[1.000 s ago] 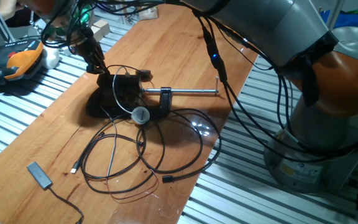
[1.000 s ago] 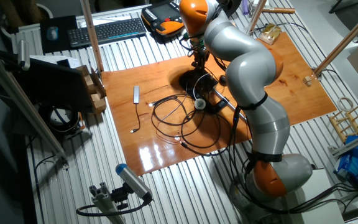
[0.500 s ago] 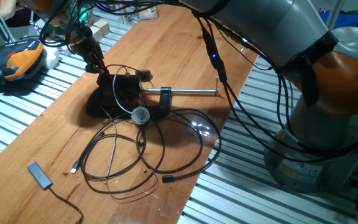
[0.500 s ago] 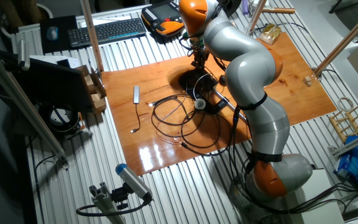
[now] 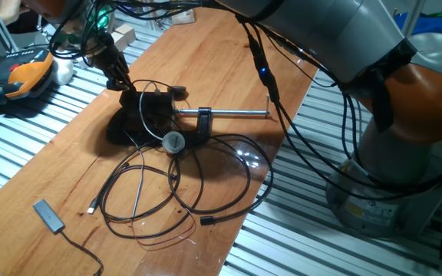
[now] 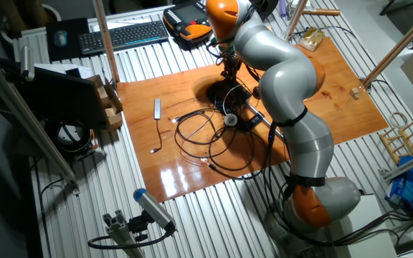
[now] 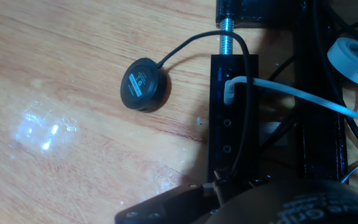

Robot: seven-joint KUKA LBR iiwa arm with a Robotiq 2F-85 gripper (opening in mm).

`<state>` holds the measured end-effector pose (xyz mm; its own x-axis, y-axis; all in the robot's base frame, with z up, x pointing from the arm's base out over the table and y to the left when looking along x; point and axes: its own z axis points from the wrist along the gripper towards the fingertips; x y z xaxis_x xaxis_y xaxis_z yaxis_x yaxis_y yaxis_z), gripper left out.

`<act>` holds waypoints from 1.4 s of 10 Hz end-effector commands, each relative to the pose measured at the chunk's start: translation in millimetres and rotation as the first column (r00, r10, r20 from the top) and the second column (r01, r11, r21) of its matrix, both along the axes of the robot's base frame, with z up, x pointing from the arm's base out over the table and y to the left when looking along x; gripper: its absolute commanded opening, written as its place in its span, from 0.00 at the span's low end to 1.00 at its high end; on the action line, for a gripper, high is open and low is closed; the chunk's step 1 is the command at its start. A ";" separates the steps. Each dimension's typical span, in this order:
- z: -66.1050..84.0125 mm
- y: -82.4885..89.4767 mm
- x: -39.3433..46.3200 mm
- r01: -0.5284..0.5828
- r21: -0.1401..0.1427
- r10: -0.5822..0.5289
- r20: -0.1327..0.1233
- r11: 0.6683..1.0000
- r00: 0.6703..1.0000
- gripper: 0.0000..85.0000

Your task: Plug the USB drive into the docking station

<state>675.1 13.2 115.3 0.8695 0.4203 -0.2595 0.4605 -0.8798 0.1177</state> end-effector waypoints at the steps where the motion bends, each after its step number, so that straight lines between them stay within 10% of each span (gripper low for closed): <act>1: -0.2 0.2 0.0 0.001 0.000 -0.001 0.000 1.000 1.000 0.00; 14: -0.6 2.8 0.5 0.012 -0.004 -0.012 0.010 1.000 1.000 0.00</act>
